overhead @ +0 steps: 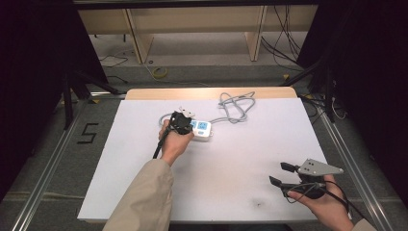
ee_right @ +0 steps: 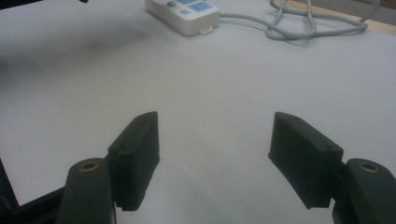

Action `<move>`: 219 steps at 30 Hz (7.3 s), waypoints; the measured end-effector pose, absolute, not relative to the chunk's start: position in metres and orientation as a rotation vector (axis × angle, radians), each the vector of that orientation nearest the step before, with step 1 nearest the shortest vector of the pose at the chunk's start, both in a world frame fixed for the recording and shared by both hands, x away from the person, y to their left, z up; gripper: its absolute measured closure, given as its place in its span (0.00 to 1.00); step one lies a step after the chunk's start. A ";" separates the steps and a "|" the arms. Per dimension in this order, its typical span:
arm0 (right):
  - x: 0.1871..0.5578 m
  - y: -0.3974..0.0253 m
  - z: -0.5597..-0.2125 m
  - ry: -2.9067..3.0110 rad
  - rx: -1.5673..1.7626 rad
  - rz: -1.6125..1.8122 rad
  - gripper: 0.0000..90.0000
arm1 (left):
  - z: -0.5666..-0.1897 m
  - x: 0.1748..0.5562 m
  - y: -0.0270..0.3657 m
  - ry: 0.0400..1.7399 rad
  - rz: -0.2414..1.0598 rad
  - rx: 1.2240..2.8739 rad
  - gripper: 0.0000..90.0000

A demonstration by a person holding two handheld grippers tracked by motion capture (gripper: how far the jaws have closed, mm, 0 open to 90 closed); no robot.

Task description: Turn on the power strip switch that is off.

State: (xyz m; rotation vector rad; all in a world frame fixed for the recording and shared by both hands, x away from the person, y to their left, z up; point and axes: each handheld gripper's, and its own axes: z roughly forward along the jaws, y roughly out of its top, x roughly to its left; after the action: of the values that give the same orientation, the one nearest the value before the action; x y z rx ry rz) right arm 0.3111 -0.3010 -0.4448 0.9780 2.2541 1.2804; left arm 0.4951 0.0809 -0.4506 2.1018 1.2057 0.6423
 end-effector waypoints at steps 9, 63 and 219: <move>0.312 -0.300 -0.445 2.256 0.975 1.284 0.37 | -0.447 0.499 0.079 1.226 0.623 2.112 1.00; 0.312 -0.300 -0.445 2.256 0.969 1.286 0.37 | -0.449 0.511 0.075 1.272 0.577 2.213 1.00; 0.313 -0.297 -0.445 2.282 0.948 1.284 0.38 | -0.442 0.526 0.054 1.357 0.579 2.397 1.00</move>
State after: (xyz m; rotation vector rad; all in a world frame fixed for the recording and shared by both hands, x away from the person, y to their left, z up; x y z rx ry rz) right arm 0.3131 -0.2968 -0.4447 0.9478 2.2816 1.2840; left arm 0.5261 0.0540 -0.4424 2.3971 1.3572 0.5786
